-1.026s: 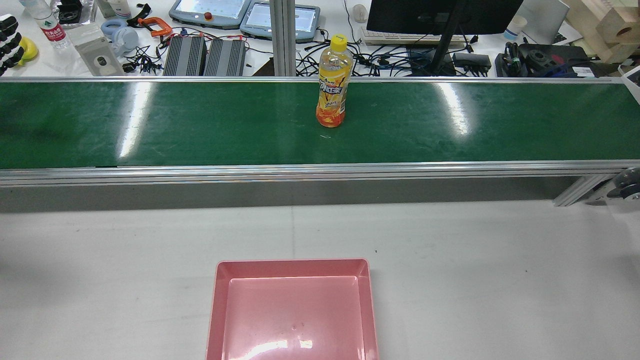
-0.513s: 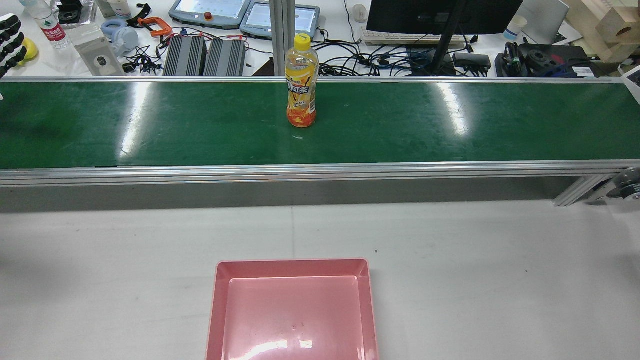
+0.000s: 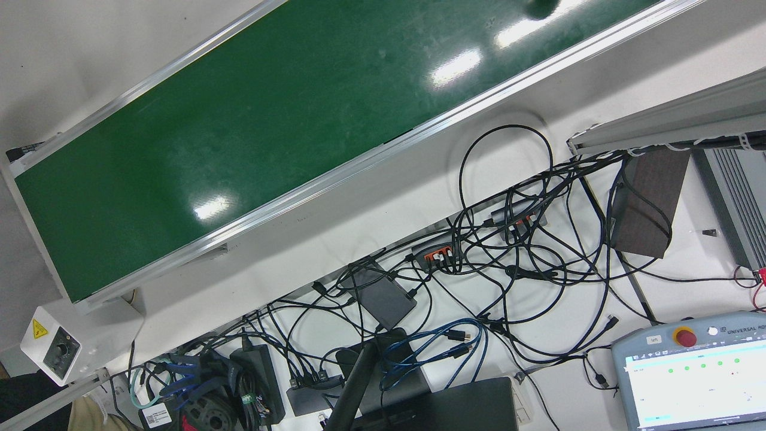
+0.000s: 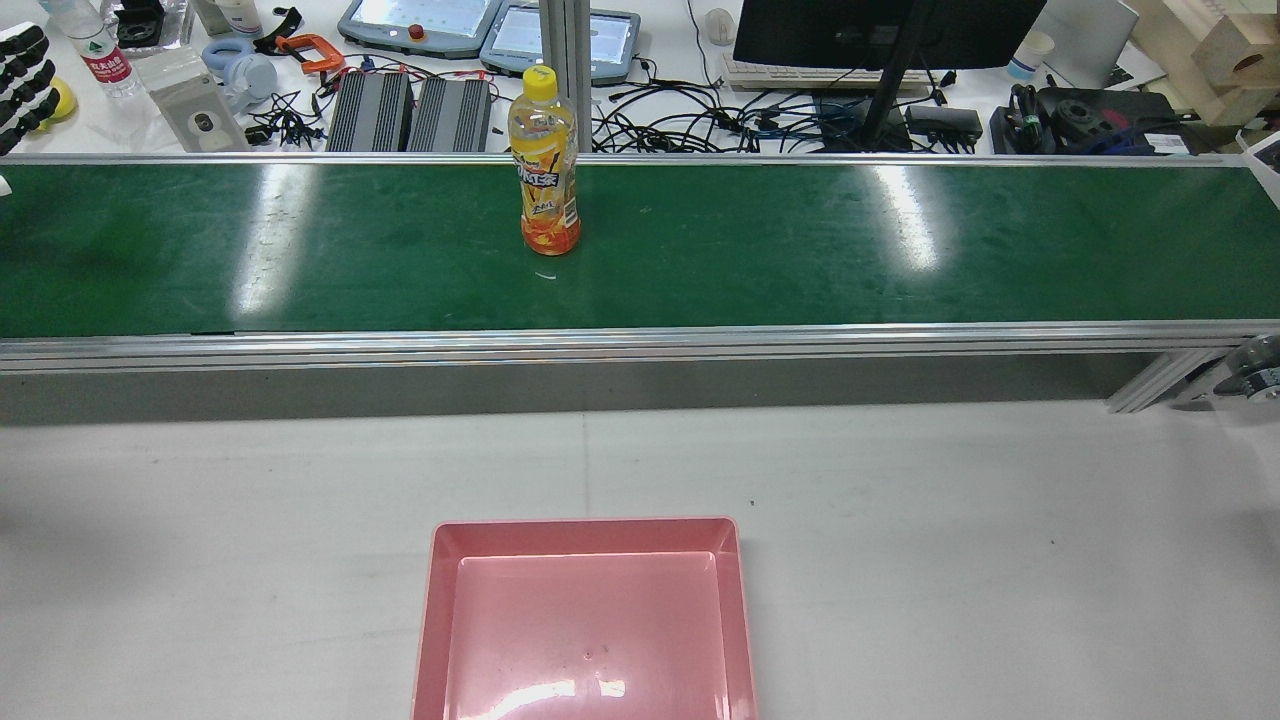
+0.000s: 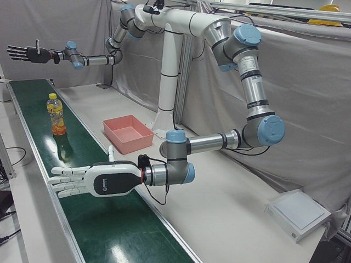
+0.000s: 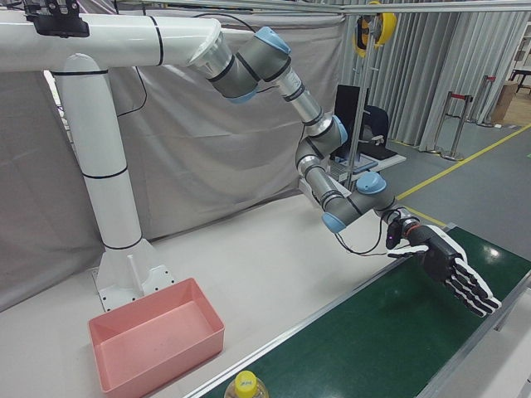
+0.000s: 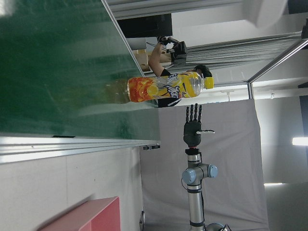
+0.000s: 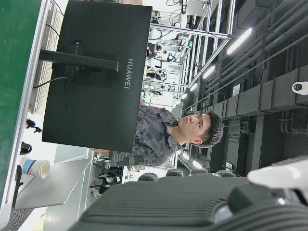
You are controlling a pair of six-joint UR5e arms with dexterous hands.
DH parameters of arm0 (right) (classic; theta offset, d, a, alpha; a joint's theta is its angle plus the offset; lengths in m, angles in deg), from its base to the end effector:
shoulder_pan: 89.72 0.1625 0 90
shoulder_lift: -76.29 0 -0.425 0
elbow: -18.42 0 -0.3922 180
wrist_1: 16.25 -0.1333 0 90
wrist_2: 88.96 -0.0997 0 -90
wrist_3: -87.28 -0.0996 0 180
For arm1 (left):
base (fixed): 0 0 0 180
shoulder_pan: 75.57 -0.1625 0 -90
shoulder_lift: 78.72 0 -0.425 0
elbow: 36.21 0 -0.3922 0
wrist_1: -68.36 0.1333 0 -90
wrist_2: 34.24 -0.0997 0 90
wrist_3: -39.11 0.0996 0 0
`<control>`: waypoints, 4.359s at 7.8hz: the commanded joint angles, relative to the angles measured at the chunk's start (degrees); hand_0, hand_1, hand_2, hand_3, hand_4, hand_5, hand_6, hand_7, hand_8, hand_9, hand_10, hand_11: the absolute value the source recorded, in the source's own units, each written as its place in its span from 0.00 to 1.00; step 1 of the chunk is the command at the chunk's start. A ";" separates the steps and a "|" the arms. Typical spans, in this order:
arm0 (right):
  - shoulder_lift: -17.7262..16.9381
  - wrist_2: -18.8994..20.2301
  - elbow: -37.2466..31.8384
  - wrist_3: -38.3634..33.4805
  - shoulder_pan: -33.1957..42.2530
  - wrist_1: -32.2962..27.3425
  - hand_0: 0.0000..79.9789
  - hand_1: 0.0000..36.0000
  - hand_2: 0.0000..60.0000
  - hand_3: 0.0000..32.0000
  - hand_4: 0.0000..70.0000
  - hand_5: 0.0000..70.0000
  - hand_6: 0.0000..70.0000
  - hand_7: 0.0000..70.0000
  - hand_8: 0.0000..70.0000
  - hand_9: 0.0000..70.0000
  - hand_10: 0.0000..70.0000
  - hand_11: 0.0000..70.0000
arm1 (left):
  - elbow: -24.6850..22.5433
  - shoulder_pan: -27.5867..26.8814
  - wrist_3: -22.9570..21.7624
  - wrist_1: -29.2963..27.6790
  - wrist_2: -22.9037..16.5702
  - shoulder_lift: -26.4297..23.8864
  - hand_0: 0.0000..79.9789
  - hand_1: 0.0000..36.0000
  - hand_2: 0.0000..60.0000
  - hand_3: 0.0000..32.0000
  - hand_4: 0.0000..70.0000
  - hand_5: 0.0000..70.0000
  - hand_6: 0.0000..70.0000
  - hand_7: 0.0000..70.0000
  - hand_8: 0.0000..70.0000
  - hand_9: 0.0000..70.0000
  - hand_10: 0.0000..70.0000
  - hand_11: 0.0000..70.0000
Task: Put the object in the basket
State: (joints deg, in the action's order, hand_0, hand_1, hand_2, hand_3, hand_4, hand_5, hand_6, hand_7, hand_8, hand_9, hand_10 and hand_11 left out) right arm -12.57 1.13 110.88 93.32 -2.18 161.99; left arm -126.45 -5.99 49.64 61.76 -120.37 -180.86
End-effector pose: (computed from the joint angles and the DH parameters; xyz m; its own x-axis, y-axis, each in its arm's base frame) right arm 0.1112 -0.5136 0.6527 -0.9939 0.0344 0.1049 -0.1011 0.0975 -0.9901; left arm 0.0777 -0.6101 0.5559 -0.9619 -0.2277 -0.1512 0.0634 0.3524 -0.9337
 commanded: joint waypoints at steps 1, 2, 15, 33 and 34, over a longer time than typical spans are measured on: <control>0.00 0.00 0.00 -0.06 0.00 0.00 0.00 0.00 0.00 0.00 0.00 0.00 0.00 0.00 0.00 0.00 0.00 0.00 | -0.02 -3.21 2.12 2.72 0.00 -3.67 0.83 0.37 0.00 0.00 0.00 0.20 0.00 0.00 0.00 0.00 0.00 0.00; 0.00 0.00 0.00 -0.06 0.00 0.00 0.00 0.00 0.00 0.00 0.00 0.00 0.00 0.00 0.00 0.00 0.00 0.00 | -0.02 -3.83 2.13 2.82 0.00 -4.29 0.81 0.36 0.00 0.00 0.00 0.19 0.00 0.00 0.00 0.00 0.00 0.00; 0.00 0.00 0.00 -0.06 0.00 0.00 0.00 0.00 0.00 0.00 0.00 0.00 0.00 0.00 0.00 0.00 0.00 0.00 | 0.16 -8.92 4.06 3.87 0.00 -8.60 0.80 0.35 0.00 0.00 0.00 0.18 0.00 0.00 0.00 0.00 0.00 0.00; 0.00 0.00 0.00 -0.06 0.00 0.00 0.00 0.00 0.00 0.00 0.00 0.00 0.00 0.00 0.00 0.00 0.00 0.00 | -20.66 -29.91 0.54 10.29 0.18 -11.07 0.79 0.80 1.00 0.00 1.00 1.00 1.00 1.00 1.00 1.00 1.00 1.00; 0.00 0.00 0.00 -0.06 0.00 0.00 0.00 0.00 0.00 0.00 0.00 0.00 0.00 0.00 0.00 0.00 0.00 0.00 | -22.32 -31.94 0.72 10.81 0.18 -11.07 0.80 0.81 1.00 0.00 1.00 1.00 1.00 1.00 1.00 1.00 1.00 1.00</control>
State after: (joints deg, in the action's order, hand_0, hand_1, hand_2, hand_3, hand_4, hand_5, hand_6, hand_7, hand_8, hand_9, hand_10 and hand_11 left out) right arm -12.57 1.13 110.88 93.27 -2.18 161.99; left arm -145.74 -32.37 49.97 71.76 -120.22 -191.90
